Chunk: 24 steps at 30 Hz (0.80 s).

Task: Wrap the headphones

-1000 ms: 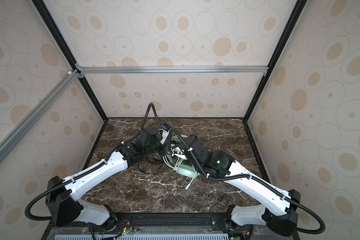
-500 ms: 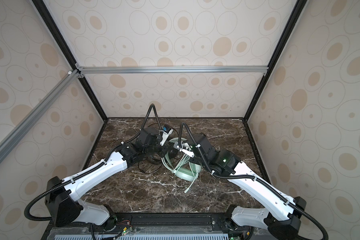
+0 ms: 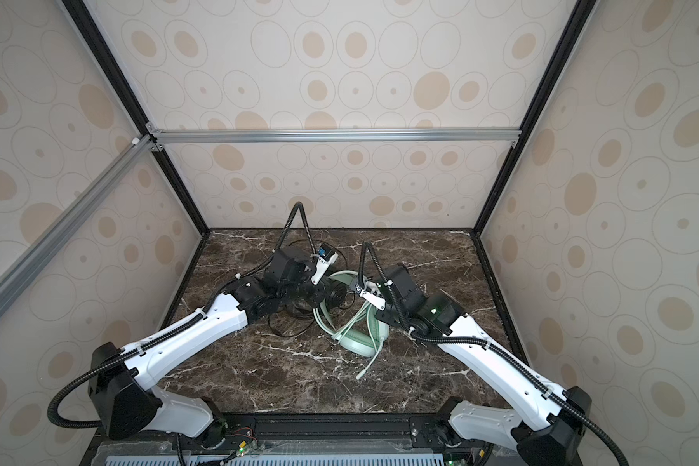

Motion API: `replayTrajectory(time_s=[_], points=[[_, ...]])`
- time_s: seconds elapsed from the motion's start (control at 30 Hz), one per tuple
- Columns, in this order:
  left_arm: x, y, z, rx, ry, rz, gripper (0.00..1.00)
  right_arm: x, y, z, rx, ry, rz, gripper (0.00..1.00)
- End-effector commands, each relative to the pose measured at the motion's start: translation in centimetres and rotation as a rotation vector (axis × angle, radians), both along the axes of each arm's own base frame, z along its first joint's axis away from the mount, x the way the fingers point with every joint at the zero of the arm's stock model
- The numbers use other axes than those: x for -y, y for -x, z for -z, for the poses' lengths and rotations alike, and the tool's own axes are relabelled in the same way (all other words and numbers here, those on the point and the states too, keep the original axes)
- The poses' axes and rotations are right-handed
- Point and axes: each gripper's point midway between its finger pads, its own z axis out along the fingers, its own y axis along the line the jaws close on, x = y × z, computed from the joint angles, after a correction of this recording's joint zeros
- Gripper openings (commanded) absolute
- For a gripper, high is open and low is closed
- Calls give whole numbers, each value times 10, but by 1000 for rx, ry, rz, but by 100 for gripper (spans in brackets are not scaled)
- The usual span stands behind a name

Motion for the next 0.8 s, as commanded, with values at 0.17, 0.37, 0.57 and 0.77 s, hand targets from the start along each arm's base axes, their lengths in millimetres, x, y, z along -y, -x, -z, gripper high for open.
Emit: replayTrajectory(time_s=[0.17, 0.37, 0.57, 0.77], points=[[13, 0, -23, 20, 45, 53, 0, 2, -10, 15, -37, -58, 46, 21], [14, -4, -16, -1, 31, 40, 0, 11, -11, 32, -80, -78, 90, 24], [18, -8, -8, -28, 24, 32, 0, 20, -11, 44, -121, -126, 149, 33], [19, -16, 0, -83, 4, 2, 0, 29, -10, 49, -148, -163, 210, 50]])
